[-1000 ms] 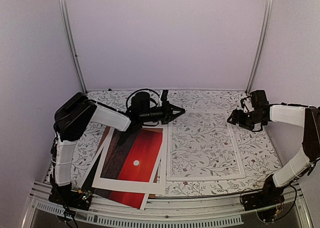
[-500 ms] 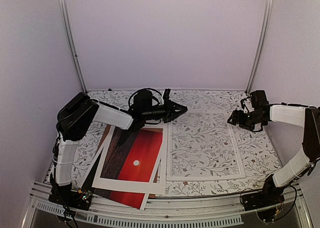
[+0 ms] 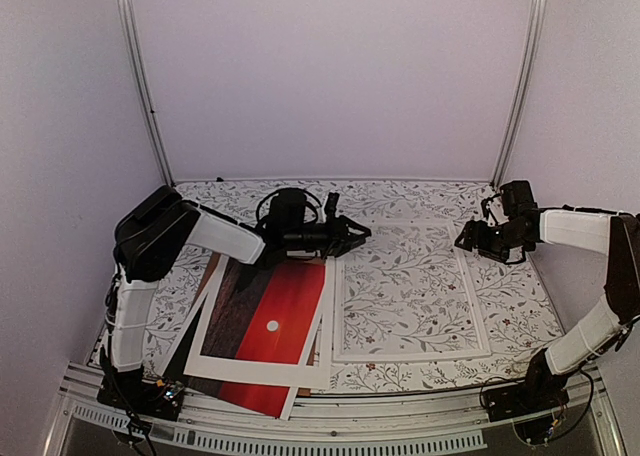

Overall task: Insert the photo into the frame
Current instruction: Move the frame body to the center of the board.

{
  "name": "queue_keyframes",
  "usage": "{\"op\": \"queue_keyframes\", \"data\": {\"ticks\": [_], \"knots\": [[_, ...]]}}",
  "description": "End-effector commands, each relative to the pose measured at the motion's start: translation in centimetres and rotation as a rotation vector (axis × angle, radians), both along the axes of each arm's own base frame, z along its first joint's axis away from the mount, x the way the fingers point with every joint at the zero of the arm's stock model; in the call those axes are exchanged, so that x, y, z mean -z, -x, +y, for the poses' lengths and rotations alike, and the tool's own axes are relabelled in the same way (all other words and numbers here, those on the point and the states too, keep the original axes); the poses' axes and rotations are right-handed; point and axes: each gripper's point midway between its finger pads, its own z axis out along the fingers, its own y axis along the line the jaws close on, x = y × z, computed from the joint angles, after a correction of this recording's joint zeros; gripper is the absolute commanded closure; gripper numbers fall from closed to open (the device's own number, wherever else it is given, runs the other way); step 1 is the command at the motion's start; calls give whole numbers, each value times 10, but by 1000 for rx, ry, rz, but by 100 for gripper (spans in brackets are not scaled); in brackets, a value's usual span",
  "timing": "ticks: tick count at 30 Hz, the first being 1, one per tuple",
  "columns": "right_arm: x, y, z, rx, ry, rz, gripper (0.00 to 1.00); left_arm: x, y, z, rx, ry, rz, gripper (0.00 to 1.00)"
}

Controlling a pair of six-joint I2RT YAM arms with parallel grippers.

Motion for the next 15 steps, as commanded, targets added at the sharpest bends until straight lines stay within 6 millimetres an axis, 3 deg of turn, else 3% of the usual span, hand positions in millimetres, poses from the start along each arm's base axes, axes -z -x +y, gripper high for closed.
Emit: {"op": "queue_keyframes", "data": {"ticks": [1,15], "knots": [[-8,-5,-1,6,-1,-22,20,-9,7,7,1,-35,-50,62],[0,-4,1,5,-16,-8,20,6,18,18,-15,-121,-77,60]]}}
